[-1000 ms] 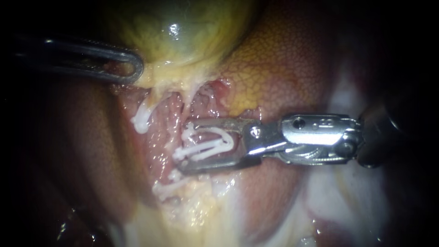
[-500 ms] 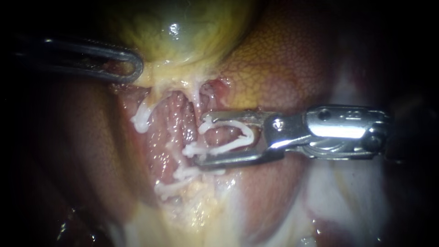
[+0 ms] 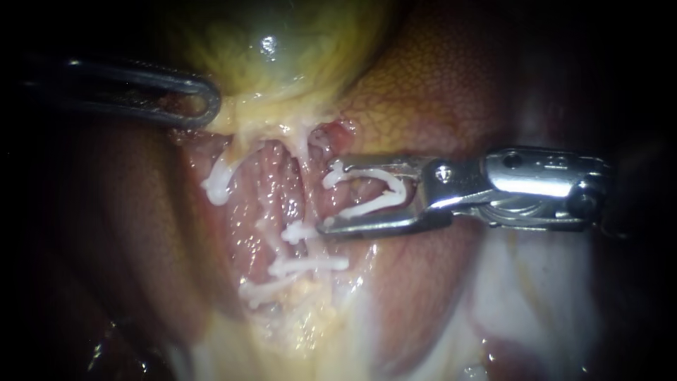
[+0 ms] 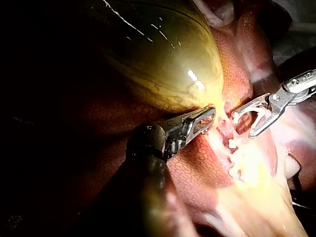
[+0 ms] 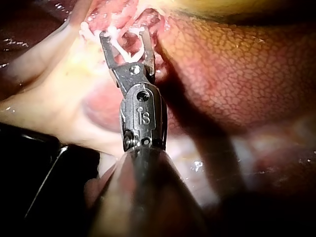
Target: Clipping third clip right tube
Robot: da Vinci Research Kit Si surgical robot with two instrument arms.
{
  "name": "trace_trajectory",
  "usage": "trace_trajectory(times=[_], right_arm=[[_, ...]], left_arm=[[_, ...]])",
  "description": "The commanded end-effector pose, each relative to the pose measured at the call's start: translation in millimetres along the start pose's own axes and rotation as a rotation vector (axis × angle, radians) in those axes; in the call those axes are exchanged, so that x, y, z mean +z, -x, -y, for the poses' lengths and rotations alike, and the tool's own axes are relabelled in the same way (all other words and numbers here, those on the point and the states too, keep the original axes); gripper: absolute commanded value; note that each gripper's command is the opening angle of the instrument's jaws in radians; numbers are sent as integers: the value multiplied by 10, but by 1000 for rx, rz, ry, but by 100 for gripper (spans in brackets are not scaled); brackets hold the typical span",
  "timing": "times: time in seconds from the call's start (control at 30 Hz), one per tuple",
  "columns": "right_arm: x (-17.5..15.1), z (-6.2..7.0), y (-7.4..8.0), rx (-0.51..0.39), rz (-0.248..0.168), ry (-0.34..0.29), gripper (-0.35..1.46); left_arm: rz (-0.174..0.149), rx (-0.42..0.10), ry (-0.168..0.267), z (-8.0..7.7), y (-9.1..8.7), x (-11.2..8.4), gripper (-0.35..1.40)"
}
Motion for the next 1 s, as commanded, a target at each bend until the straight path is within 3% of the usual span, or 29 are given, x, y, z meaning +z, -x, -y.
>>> trace_trajectory(times=[0.03, 0.37, 0.67, 1.0], right_arm=[[1, -2, 2, 0, 1, 0, 45], [15, -21, 12, 23, -6, -2, 45], [33, -31, 8, 93, -85, -90, 45], [43, -38, 6, 153, -219, -250, 45]], left_arm=[[0, 0, 0, 0, 0, 0, -35], [0, 0, 0, 0, 0, 0, -35], [0, 1, 0, -2, 0, 1, -35], [-1, -4, -2, -8, -1, -2, -35]])
